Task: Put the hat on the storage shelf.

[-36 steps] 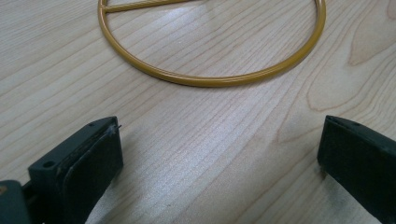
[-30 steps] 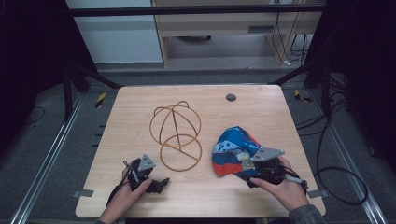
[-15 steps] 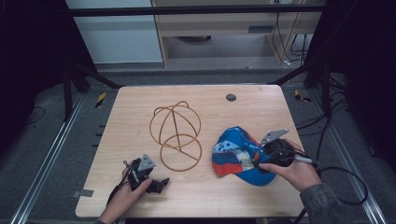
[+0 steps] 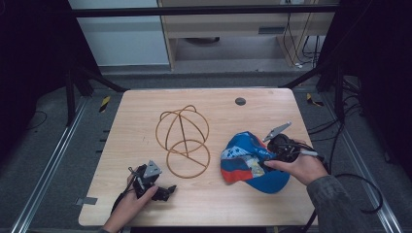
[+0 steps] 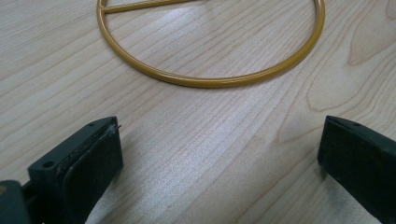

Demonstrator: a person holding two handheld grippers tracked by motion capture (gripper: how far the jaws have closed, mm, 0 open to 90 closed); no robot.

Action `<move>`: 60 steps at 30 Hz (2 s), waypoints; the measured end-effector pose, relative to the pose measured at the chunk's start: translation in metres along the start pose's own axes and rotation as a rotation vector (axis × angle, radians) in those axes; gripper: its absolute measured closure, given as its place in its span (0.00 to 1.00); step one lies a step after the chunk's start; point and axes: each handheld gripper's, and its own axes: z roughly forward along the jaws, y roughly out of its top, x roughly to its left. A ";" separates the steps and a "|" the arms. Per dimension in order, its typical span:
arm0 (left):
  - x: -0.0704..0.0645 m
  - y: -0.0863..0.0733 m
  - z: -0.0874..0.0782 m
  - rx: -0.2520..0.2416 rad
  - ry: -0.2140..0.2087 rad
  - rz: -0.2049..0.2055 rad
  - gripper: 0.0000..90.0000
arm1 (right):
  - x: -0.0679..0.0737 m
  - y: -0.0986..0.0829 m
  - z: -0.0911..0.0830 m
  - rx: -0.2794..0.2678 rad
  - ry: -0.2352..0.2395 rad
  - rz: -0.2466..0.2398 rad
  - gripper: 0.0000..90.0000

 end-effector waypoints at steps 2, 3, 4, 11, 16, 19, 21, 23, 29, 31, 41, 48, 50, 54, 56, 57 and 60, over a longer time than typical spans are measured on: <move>0.000 0.000 0.000 0.000 0.000 0.000 0.00 | 0.000 0.005 0.003 0.004 0.004 -0.007 0.37; 0.000 0.000 0.000 0.000 0.000 0.000 0.00 | 0.000 0.007 0.005 0.009 0.004 -0.013 0.38; 0.000 0.000 0.000 0.000 0.000 0.000 0.00 | 0.001 0.010 0.007 0.013 0.013 -0.010 0.39; 0.000 0.000 0.000 0.000 0.000 0.000 0.00 | 0.003 0.020 0.023 0.055 0.009 -0.010 0.42; 0.000 0.000 0.000 0.000 -0.001 0.001 0.00 | -0.002 0.022 0.031 0.077 0.010 0.017 0.50; 0.000 0.000 0.000 0.000 -0.001 0.000 0.00 | -0.004 0.022 0.035 0.080 0.044 0.023 0.59; 0.000 0.000 0.000 0.000 -0.001 0.001 0.00 | -0.003 0.022 0.036 0.088 0.053 0.024 0.65; 0.000 0.000 0.000 0.000 -0.001 0.001 0.00 | -0.004 0.022 0.038 0.093 0.056 0.019 0.71; 0.000 0.000 0.000 0.000 -0.001 0.001 0.00 | -0.005 0.021 0.038 0.085 0.085 0.001 0.94; 0.000 0.000 0.000 0.000 -0.001 0.001 0.00 | -0.005 0.021 0.038 0.088 0.091 -0.002 0.96; 0.000 0.000 0.000 0.000 -0.001 0.001 0.00 | -0.010 0.023 0.019 0.048 0.119 0.007 1.00; 0.000 0.000 0.000 -0.001 -0.001 0.000 0.00 | -0.013 0.030 -0.005 0.008 0.117 0.001 1.00; 0.000 0.000 0.000 0.000 -0.001 0.001 0.00 | -0.014 0.035 -0.016 -0.011 0.116 -0.003 1.00; 0.000 0.000 0.000 -0.003 -0.001 -0.003 0.00 | -0.016 0.042 -0.029 -0.045 0.117 -0.002 1.00; 0.000 0.000 0.000 -0.003 -0.001 -0.003 0.00 | -0.017 0.045 -0.035 -0.064 0.113 -0.001 1.00; 0.000 0.000 0.000 -0.003 0.000 0.001 0.00 | -0.017 0.047 -0.038 -0.071 0.110 -0.002 1.00; 0.000 0.000 0.000 -0.003 0.000 0.001 0.00 | -0.017 0.051 -0.046 -0.092 0.100 -0.005 1.00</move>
